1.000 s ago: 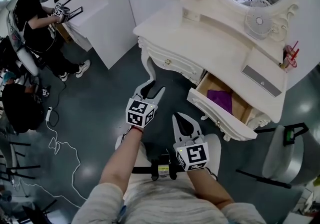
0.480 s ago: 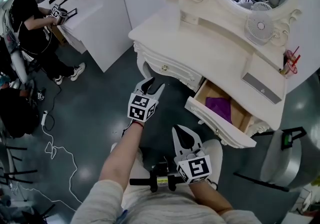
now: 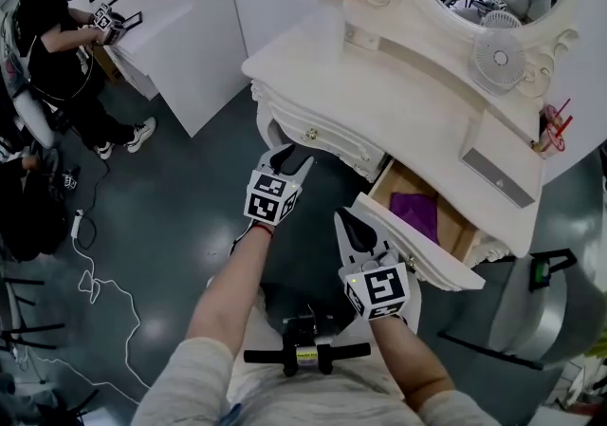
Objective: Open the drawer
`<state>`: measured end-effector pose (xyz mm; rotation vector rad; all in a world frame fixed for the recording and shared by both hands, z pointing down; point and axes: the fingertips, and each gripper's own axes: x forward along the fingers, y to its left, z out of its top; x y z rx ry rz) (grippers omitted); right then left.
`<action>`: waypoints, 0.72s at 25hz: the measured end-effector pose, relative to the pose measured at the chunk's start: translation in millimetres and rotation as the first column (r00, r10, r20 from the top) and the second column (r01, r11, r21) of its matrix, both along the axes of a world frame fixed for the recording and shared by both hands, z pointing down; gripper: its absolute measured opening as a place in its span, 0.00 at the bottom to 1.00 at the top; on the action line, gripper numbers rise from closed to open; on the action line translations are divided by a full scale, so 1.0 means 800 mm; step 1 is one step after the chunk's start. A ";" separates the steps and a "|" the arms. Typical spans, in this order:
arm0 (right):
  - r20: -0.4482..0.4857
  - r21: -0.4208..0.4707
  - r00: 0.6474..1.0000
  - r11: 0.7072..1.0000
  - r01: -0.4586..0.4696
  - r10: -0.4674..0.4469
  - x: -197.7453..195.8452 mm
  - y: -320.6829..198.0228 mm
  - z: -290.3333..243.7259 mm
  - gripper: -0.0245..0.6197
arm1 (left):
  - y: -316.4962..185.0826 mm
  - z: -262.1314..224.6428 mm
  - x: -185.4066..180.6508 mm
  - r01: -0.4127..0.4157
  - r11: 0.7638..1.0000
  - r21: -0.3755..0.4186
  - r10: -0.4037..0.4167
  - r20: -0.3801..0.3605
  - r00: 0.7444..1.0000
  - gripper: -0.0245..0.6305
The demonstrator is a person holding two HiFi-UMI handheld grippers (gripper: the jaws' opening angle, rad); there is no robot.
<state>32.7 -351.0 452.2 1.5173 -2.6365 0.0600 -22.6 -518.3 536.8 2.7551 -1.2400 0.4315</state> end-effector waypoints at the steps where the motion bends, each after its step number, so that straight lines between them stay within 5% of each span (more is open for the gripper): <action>1: 0.001 -0.009 1.000 1.000 -0.002 0.002 0.000 -0.010 0.006 0.05 | -0.004 0.003 0.000 0.000 1.000 -0.003 0.000 0.007 1.000 0.31; 18: 0.024 -0.083 0.999 0.996 -0.045 0.048 -0.015 -0.095 0.053 0.05 | -0.083 0.065 0.019 0.032 0.995 -0.090 -0.023 0.100 0.995 0.31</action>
